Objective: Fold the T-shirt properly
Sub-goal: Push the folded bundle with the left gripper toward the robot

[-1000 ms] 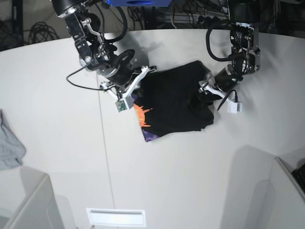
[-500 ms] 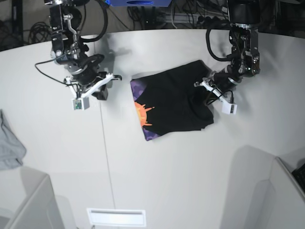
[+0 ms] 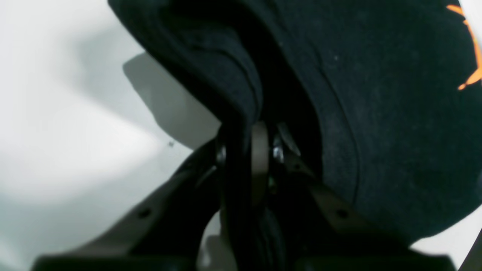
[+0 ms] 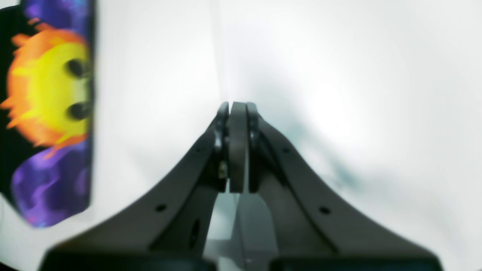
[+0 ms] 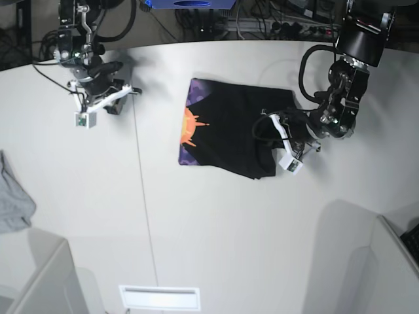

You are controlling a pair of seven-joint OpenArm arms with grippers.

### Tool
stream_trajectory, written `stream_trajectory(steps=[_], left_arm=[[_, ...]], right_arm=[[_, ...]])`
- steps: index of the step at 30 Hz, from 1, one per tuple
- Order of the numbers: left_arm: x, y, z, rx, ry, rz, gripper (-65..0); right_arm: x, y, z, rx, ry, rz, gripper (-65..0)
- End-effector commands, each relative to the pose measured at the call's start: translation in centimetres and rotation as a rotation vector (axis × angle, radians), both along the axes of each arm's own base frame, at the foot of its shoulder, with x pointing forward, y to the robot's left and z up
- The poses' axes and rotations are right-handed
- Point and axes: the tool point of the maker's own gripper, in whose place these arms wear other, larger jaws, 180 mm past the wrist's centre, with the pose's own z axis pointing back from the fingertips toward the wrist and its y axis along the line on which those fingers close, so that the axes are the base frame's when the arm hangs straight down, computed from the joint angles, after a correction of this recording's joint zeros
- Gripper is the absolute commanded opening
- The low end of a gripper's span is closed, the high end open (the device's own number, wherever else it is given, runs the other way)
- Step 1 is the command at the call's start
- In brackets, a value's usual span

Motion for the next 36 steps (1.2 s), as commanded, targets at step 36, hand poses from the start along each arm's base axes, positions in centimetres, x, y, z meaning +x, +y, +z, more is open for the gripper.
stream_trajectory(steps=[36], left_arm=[[-0.2,-9.4,-0.6,0.535,-0.325,-1.135,-65.0]], right_arm=[[-2.4,-6.4,0.4,0.000,-0.017,-0.308,-65.0]])
